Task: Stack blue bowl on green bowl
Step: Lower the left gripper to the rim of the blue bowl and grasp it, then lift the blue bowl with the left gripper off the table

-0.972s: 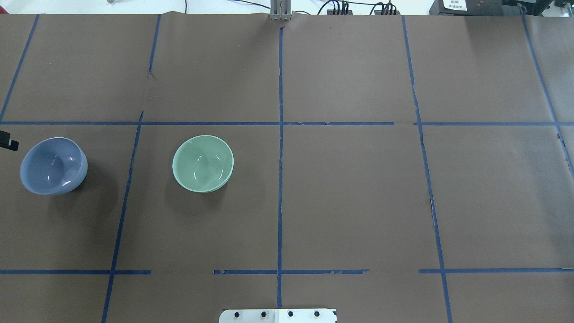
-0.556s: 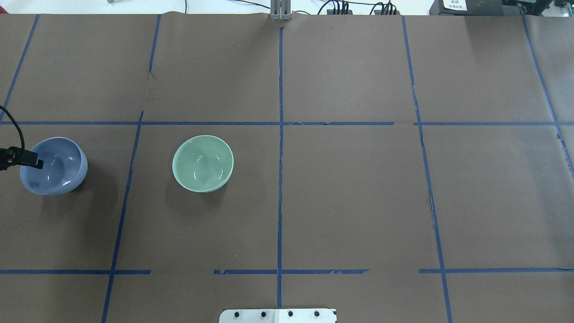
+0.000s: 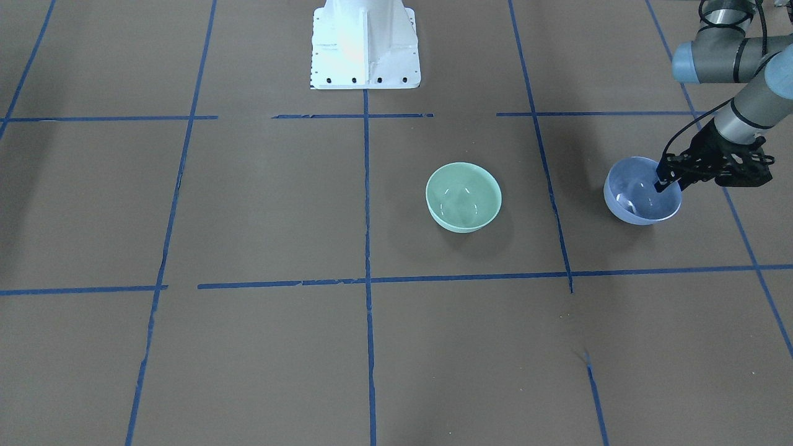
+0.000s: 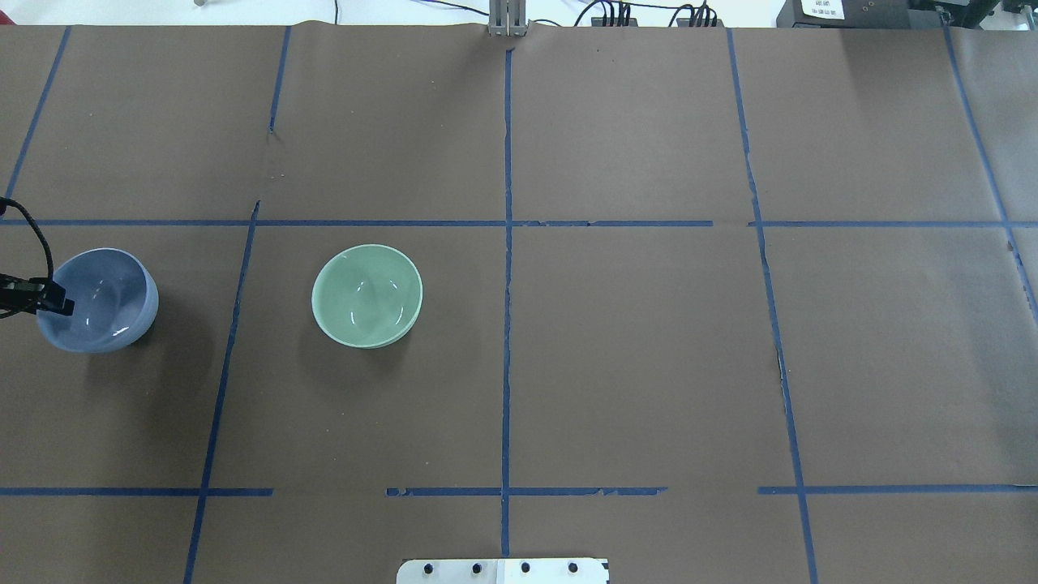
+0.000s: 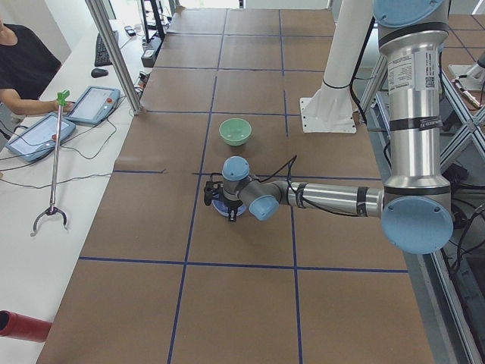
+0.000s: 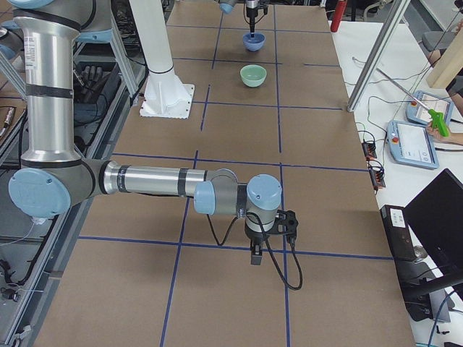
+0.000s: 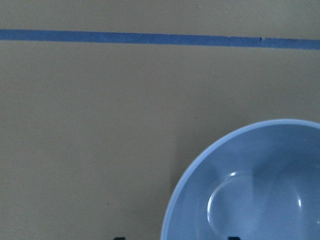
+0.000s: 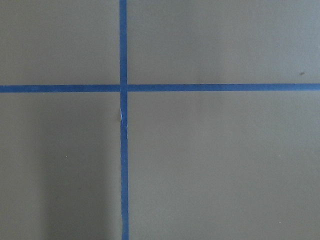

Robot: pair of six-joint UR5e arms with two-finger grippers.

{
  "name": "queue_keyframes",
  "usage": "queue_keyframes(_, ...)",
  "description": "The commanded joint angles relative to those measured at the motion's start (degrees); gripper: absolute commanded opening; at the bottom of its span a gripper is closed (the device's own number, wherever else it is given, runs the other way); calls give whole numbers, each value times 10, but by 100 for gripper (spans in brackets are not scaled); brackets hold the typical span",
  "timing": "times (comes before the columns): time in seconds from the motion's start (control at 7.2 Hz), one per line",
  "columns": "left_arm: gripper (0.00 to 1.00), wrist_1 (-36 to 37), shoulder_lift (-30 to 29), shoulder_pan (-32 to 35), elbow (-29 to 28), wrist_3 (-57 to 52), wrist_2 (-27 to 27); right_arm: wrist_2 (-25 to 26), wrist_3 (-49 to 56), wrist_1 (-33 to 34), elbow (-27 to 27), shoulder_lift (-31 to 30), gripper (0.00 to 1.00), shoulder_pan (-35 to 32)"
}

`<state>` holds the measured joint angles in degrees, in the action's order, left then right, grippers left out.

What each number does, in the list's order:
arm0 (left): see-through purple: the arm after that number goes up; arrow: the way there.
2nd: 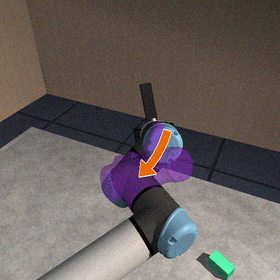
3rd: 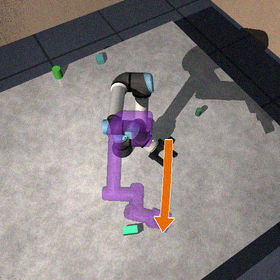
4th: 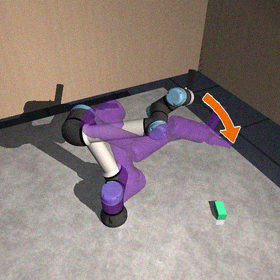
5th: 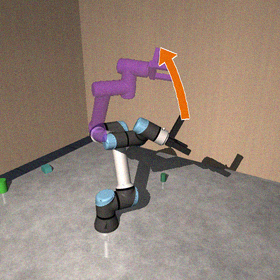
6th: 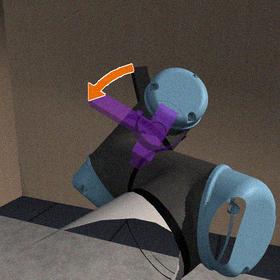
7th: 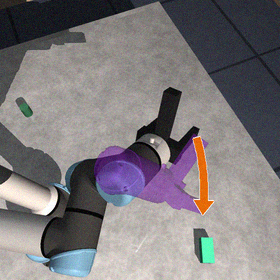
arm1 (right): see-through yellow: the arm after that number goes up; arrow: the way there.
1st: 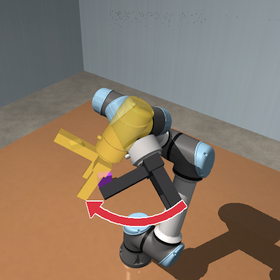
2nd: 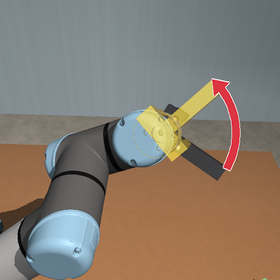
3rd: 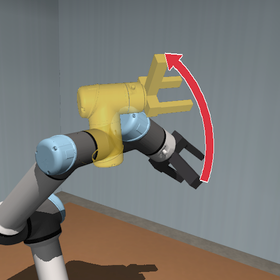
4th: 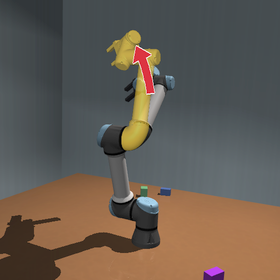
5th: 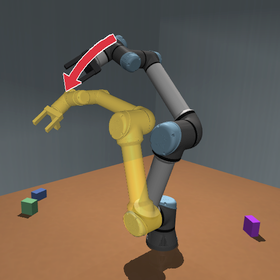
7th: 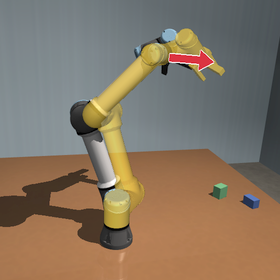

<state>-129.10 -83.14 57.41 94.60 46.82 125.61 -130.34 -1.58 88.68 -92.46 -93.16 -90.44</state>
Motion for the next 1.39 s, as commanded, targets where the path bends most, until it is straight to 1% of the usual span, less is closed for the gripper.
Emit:
queue_keyframes(0.0, 0, -7, 0, 0, -2, -3, 0, 0, 0, 0, 0, 0, 100, 0)
queue_keyframes(0.14, 0, -5, 7, 8, 17, -25, 9, 0, 0, 0, 0, 0, 100, 0)
queue_keyframes(0.28, 0, 30, 13, 18, 63, -39, 41, 0, 0, 0, 0, 0, 100, 0)
queue_keyframes(0.42, 0, 102, 15, 43, 114, -72, 69, 0, -1, 0, 0, 0, 100, 0)
queue_keyframes(0.56, 0, 206, 7, 88, 173, -119, 69, 0, -1, 0, 0, 0, 100, 0)
queue_keyframes(0.69, 0, 323, -10, 124, 230, -143, 68, 0, 0, 0, 0, 0, 100, 0)
queue_keyframes(0.83, 0, 398, -61, 134, 260, -144, 68, 0, 0, 0, 0, 0, 100, 0)
queue_keyframes(0.97, 0, 459, -96, 141, 282, -137, 65, 0, -1, 0, 0, 0, 100, 0)
queue_keyframes(1.11, 0, 459, -107, 125, 286, -89, 71, 0, 0, 0, 0, 0, 100, 0)
queue_keyframes(1.25, 0, 446, -142, 71, 286, 8, 69, 0, 0, 0, 0, 0, 100, 0)
